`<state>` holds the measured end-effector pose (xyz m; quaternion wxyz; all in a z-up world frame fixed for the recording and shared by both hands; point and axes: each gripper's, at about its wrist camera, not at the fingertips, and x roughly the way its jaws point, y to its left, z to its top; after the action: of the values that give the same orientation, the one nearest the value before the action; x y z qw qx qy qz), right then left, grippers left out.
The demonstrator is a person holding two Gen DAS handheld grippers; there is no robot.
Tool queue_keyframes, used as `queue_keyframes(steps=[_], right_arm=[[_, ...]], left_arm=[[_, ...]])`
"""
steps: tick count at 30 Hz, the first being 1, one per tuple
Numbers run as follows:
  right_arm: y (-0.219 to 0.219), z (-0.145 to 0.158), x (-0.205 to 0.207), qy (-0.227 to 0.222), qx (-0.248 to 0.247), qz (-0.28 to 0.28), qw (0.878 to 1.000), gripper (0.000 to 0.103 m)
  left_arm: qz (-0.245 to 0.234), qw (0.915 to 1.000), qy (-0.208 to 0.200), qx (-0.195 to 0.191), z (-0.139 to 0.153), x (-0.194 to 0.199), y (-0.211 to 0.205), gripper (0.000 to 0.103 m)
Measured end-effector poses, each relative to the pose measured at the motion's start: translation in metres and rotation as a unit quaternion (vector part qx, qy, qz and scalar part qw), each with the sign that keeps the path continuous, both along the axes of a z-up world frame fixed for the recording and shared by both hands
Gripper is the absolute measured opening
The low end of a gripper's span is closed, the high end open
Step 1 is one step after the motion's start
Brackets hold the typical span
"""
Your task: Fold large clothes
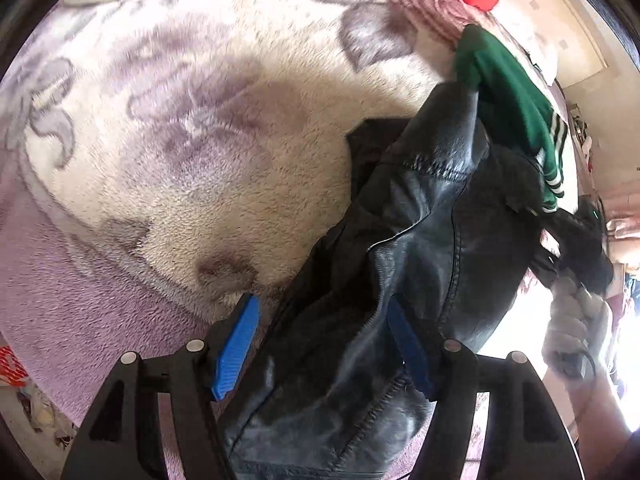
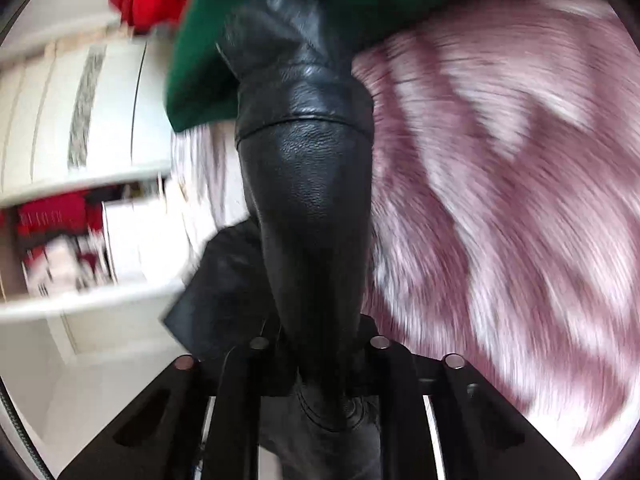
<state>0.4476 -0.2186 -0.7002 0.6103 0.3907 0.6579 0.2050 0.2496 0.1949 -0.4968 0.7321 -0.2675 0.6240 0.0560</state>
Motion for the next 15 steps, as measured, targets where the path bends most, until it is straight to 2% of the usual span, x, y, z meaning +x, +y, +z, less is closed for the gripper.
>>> queue_keyframes(steps=[3, 5, 7, 8, 10, 11, 12, 13, 14, 15], right_arm=[[-0.040, 0.037, -0.049, 0.012, -0.001, -0.094, 0.995, 0.016], [-0.095, 0.061, -0.094, 0.035, -0.009, -0.175, 0.984, 0.016], [-0.152, 0.072, -0.131, 0.049, -0.027, -0.219, 0.974, 0.016], [-0.169, 0.071, -0.148, 0.056, -0.042, -0.222, 0.972, 0.022], [-0.212, 0.060, -0.180, 0.110, -0.088, -0.217, 0.966, 0.039], [-0.232, 0.052, -0.196, 0.151, -0.111, -0.204, 0.961, 0.050], [-0.247, 0.051, -0.208, 0.169, -0.129, -0.196, 0.957, 0.057], [-0.255, 0.052, -0.215, 0.169, -0.136, -0.193, 0.957, 0.062], [-0.269, 0.063, -0.225, 0.162, -0.155, -0.189, 0.956, 0.072], [-0.277, 0.075, -0.231, 0.155, -0.180, -0.186, 0.953, 0.075]], left_arm=[[-0.028, 0.9994, -0.008, 0.017, 0.014, 0.004, -0.014, 0.065], [-0.053, 0.9982, -0.013, 0.026, 0.016, 0.012, -0.023, 0.065], [-0.070, 0.9970, -0.014, 0.030, 0.019, 0.020, -0.033, 0.065], [-0.080, 0.9963, -0.014, 0.030, 0.018, 0.026, -0.040, 0.065], [-0.101, 0.9943, -0.012, 0.033, 0.019, 0.024, -0.052, 0.065], [-0.112, 0.9930, -0.012, 0.038, 0.017, 0.023, -0.058, 0.065], [-0.122, 0.9915, -0.012, 0.042, 0.018, 0.018, -0.063, 0.065], [-0.131, 0.9903, -0.010, 0.047, 0.018, 0.015, -0.071, 0.065], [-0.141, 0.9890, -0.008, 0.045, 0.015, 0.010, -0.079, 0.065], [-0.151, 0.9880, -0.005, 0.034, 0.011, 0.006, -0.088, 0.065]])
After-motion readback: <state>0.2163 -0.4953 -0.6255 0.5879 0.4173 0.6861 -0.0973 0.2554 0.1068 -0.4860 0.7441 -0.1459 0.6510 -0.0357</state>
